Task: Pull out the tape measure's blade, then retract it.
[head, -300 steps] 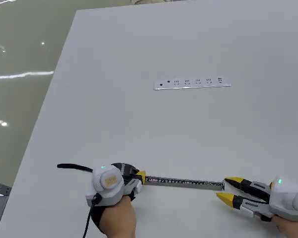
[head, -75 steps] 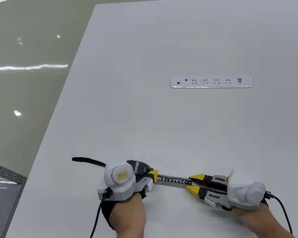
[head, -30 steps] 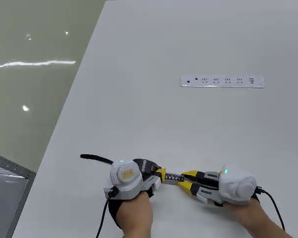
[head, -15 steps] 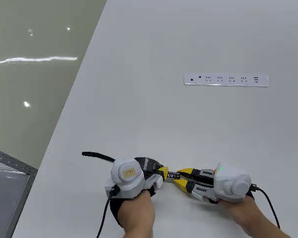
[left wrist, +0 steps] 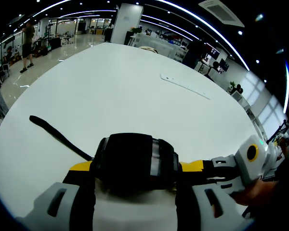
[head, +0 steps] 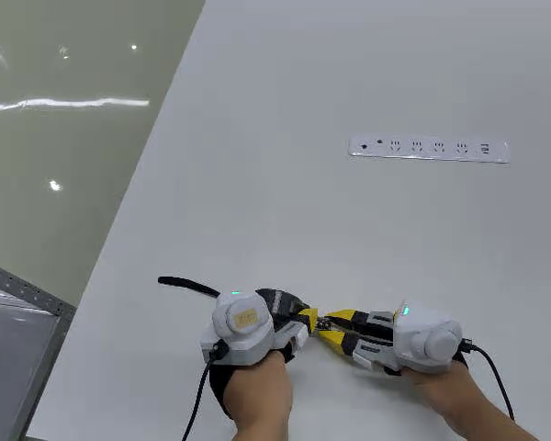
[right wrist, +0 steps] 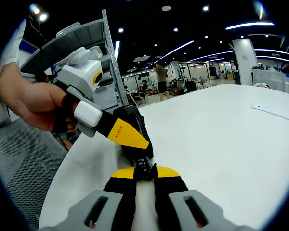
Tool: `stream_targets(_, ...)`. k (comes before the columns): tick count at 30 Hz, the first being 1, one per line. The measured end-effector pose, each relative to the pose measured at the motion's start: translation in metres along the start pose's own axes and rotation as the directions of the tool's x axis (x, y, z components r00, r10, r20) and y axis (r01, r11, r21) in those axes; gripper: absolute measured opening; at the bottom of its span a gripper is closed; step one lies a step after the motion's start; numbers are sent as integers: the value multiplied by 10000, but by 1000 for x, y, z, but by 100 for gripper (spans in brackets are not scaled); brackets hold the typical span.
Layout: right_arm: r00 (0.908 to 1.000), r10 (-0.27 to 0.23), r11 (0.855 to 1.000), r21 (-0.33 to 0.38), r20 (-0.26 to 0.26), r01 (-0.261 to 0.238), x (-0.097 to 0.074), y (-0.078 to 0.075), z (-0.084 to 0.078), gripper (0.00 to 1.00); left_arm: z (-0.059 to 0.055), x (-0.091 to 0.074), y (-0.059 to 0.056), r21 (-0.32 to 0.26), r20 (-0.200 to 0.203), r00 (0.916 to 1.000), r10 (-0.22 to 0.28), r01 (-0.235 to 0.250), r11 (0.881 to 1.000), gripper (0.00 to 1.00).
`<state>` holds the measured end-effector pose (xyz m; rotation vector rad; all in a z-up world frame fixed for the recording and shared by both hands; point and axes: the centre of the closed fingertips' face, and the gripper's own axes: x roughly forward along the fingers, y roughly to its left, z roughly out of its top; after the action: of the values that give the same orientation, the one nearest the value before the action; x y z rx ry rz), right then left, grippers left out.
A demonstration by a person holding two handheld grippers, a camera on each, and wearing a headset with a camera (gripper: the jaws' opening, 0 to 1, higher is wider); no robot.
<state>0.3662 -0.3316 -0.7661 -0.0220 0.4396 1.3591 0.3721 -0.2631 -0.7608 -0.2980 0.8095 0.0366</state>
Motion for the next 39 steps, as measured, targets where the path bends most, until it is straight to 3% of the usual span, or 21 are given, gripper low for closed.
stream_targets(27, 9997, 245, 9996, -122, -60, -245, 19, 7, 3, 12, -1, 1, 4, -56, 46, 9999, -97, 97, 9999, 66)
stream_targets(39, 9996, 268, 9995, -142, -96, -269, 20, 7, 2, 12, -2, 2, 5, -1, 55, 10000, -81, 81, 10000, 66)
